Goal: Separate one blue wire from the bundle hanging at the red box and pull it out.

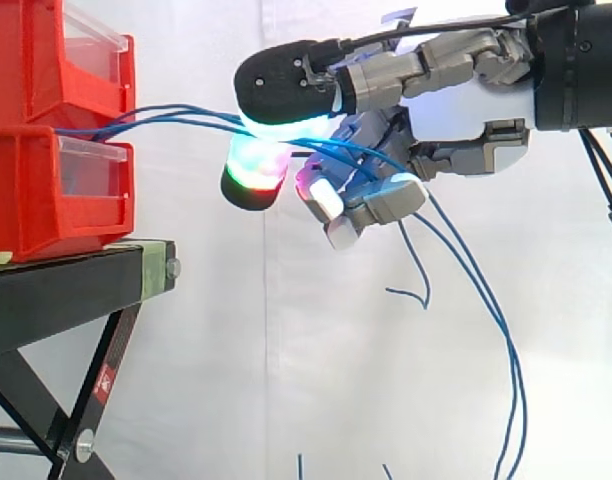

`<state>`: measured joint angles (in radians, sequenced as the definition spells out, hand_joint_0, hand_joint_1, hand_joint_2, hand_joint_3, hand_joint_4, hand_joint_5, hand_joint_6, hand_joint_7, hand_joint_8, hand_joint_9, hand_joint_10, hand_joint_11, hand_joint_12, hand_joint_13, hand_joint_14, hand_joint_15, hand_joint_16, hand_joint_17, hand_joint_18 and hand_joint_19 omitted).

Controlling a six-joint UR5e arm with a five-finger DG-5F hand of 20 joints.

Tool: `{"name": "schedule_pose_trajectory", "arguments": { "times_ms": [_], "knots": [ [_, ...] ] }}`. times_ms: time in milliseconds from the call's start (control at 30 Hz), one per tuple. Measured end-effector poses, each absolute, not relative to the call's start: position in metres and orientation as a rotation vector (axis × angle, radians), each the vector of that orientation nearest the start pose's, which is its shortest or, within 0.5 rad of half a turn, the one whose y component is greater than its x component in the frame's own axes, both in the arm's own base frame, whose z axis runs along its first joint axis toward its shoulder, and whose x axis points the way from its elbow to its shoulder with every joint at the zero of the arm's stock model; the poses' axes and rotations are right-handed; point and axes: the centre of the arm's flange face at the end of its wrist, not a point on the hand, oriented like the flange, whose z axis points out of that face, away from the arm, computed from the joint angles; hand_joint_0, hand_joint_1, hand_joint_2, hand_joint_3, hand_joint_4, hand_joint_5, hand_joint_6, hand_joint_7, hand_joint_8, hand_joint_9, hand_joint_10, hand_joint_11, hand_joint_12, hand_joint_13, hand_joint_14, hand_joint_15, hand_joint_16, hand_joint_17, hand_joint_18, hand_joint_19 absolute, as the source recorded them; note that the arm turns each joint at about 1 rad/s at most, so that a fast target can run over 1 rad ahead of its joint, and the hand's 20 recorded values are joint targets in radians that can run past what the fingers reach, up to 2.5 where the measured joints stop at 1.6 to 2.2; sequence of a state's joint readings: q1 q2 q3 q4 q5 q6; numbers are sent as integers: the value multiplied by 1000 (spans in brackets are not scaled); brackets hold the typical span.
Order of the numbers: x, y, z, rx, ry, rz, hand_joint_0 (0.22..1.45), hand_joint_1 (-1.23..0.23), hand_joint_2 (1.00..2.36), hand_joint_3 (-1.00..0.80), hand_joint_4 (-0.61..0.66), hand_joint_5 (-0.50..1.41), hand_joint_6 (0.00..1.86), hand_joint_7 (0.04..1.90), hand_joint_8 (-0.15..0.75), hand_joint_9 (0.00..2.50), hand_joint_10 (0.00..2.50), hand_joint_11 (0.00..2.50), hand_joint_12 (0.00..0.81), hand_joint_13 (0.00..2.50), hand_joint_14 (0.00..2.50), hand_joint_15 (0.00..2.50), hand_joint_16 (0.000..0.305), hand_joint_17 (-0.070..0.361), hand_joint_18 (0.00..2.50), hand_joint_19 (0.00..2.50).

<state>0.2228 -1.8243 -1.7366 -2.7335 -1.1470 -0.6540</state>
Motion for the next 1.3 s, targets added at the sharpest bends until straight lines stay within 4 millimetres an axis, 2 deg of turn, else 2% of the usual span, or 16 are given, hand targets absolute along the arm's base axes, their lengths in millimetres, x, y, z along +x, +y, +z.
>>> {"name": "schedule_pose_trajectory", "arguments": {
  "times_ms": [900,1300],
  "knots": [
    [579,-46,313,868,1363,571,733,-908,1020,-277,136,-208,772,1137,296,979,24,1035,316,1287,171,1684,49,111,621,797],
    [579,-46,313,870,1364,571,745,-944,1012,-383,162,-230,786,1127,285,903,22,1040,315,1274,151,1700,51,115,623,764]
  ]
}}
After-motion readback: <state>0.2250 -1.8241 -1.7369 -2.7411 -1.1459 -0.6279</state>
